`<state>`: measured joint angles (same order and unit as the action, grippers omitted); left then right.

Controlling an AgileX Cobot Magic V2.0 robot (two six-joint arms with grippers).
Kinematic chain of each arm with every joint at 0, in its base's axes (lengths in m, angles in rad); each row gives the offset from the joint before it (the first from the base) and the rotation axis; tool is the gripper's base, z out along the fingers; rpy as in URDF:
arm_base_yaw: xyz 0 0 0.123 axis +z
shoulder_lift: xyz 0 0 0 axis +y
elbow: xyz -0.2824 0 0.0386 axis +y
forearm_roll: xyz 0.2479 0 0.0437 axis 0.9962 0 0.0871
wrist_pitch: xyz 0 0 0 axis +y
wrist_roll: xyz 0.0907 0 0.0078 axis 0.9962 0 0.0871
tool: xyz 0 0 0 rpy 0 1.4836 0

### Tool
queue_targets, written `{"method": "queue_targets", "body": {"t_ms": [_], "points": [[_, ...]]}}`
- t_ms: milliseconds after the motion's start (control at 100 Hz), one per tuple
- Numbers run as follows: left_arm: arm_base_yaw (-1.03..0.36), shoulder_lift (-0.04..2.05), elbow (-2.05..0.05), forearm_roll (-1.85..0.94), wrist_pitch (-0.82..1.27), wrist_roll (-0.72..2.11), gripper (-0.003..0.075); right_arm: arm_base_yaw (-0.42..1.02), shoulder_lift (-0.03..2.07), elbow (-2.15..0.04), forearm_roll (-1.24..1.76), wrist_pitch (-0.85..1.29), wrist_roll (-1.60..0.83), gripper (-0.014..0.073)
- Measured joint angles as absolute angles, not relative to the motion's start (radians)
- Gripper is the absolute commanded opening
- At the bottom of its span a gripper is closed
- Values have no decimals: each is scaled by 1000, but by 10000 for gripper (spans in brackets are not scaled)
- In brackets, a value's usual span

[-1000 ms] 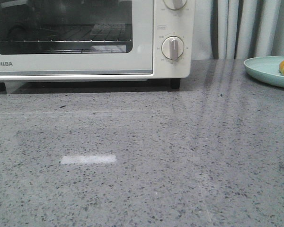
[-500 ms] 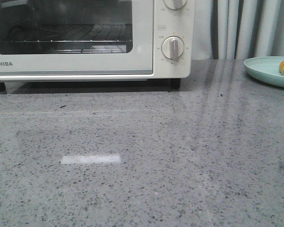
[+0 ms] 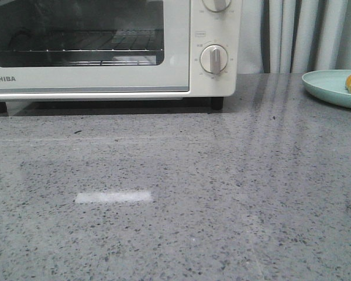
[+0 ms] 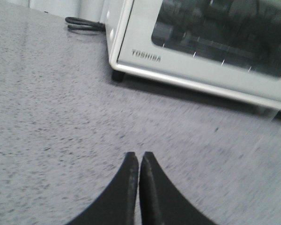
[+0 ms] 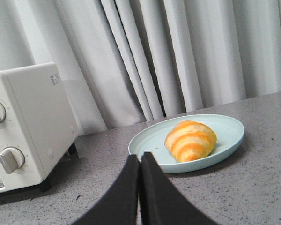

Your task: Put bread in oven

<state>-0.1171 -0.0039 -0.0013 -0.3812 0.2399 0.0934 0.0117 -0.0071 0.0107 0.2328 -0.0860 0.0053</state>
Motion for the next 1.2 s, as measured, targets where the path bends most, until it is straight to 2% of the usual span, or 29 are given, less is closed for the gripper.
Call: {"method": "queue_targets", "body": {"t_ms": [190, 370, 510, 670, 810, 990, 1200], "points": [[-117, -4, -1, -654, 121, 93, -21, 12, -7, 11, 263, -56, 5, -41], [-117, -4, -1, -925, -113, 93, -21, 12, -7, 11, 279, -56, 5, -41], [-117, -4, -6, -1052, -227, 93, -22, 12, -7, -23, 279, 62, 5, -41], [-151, 24, -125, -825, -32, 93, -22, 12, 21, -175, 268, 216, -14, -41], [-184, 187, -303, -592, 100, 93, -21, 14, 155, -308, 262, 270, -140, -41], [-230, 467, -527, -413, 145, 93, -21, 73, 337, -398, 262, 197, -230, -41], [-293, 750, -734, -302, 154, 131, -21, 152, 406, -428, 262, 117, -240, -41]]}}
